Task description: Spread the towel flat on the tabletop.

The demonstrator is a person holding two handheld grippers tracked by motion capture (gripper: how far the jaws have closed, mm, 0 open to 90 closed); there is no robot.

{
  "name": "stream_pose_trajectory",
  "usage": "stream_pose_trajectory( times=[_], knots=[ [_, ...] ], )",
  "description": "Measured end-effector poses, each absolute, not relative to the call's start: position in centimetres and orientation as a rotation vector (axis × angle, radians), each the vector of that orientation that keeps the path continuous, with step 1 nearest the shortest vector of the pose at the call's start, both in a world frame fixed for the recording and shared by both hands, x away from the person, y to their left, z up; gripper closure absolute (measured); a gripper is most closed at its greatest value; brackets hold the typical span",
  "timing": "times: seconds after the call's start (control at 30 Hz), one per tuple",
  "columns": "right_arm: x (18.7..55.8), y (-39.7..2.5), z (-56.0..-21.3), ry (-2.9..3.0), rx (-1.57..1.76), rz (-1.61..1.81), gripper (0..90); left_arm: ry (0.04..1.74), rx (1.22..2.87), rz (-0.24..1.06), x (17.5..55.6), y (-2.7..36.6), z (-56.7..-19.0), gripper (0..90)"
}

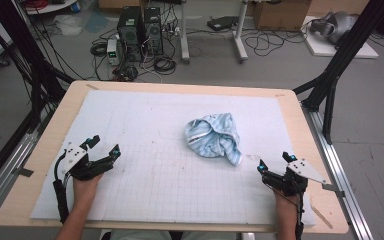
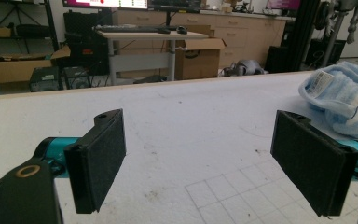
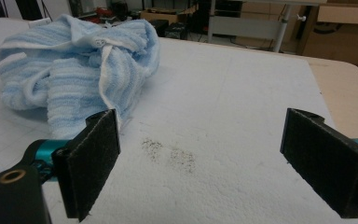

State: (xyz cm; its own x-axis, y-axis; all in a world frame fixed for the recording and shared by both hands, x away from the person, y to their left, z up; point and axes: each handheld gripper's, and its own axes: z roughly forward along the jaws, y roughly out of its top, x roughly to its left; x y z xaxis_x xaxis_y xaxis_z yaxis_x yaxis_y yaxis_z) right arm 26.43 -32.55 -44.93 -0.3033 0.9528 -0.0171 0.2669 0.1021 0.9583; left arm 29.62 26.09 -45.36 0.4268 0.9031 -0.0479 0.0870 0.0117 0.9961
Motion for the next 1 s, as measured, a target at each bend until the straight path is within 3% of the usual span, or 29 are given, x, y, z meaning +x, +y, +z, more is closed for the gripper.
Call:
stream_pose_trajectory(
  times=[1.0],
  knots=[
    [26.86, -32.61, -44.39, 1.699, 1.255, 1.264, 10.9, 0.953, 1.44, 0.772, 29.95, 26.28, -45.28, 18.7]
  ],
)
